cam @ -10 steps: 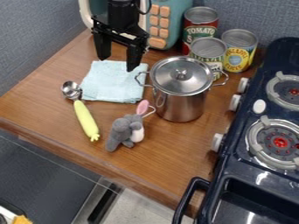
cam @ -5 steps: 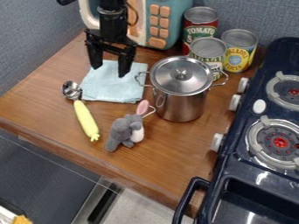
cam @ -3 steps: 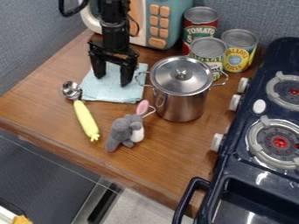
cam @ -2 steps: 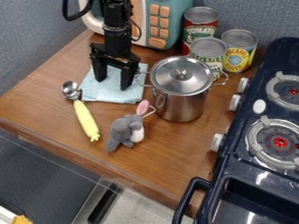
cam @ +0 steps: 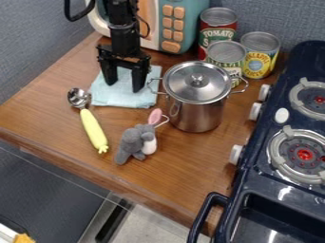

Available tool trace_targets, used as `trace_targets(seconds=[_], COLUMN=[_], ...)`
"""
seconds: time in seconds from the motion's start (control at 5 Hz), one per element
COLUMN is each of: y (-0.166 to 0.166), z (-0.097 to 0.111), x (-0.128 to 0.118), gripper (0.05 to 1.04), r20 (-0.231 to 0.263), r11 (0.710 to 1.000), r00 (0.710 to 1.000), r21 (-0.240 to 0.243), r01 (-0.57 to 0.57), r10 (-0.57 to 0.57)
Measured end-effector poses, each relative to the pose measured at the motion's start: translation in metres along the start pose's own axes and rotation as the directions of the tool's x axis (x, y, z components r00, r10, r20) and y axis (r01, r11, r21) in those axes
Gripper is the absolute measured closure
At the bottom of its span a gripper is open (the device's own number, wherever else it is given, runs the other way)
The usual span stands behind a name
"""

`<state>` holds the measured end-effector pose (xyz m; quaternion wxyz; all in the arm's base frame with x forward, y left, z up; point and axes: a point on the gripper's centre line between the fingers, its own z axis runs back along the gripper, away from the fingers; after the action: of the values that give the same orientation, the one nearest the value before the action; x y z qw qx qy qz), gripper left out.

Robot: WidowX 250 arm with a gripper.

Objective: Moved the white cloth to the left side of the table and near the microwave

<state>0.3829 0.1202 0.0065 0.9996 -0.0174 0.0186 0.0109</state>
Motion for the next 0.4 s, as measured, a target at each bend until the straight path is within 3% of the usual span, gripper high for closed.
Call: trace_targets(seconds=[0.2,0.4], y=[0.017,0.04], z=[0.001,0.003], x=[0.015,0.037], gripper=[0.083,0.083], r20=[0.012,0.027], r11=[0.999,0.998], r00=[0.999,0.999], r21=[-0.004,0.034], r01=[-0.032,-0.043], r10=[0.032,0.042])
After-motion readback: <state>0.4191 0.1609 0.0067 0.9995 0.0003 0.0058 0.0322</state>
